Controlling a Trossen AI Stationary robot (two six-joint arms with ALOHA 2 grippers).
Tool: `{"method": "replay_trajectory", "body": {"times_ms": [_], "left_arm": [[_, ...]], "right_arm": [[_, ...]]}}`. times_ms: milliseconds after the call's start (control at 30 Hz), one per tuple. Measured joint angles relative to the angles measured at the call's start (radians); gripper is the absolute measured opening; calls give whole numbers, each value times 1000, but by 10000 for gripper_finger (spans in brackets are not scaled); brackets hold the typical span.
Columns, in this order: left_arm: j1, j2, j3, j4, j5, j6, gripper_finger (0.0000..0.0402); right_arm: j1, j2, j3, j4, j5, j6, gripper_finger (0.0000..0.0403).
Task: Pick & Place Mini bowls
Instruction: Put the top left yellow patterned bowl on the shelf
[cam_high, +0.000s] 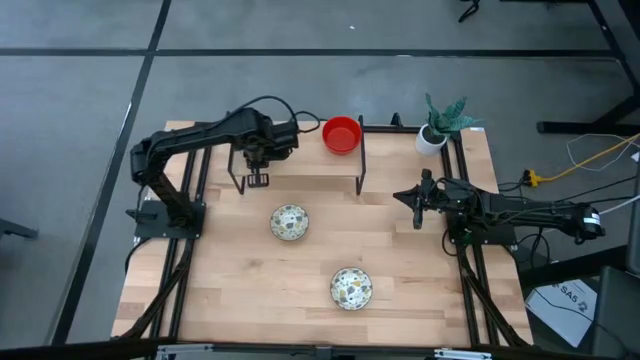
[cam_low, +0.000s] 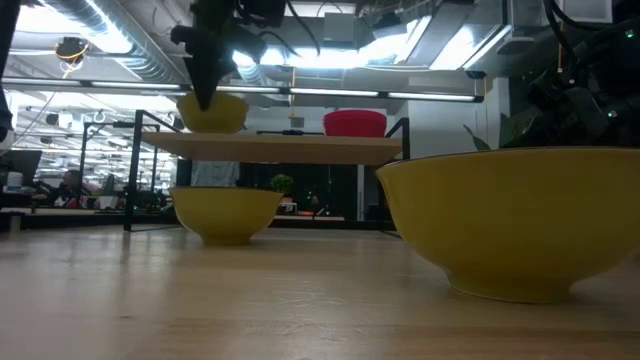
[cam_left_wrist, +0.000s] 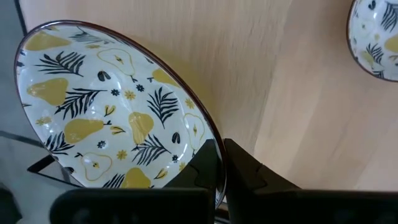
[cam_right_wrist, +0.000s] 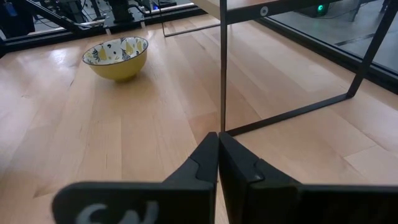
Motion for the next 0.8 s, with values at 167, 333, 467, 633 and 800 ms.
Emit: {"method": "replay_trajectory", "body": {"times_ms": [167, 333, 467, 633, 800], "left_arm": [[0, 8, 0, -4, -2, 0, 4], [0, 8, 0, -4, -25, -5, 4], [0, 8, 0, -4, -24, -7, 9], [0, 8, 0, -4, -14, -8, 11], [0, 8, 0, -4, -17, -9, 22]], "right_arm": [[0, 0, 0, 0, 0, 0, 14], [0, 0, 0, 0, 0, 0, 14], [0, 0, 0, 0, 0, 0, 14], [0, 0, 0, 0, 0, 0, 14], [0, 0, 0, 0, 0, 0, 14]]}}
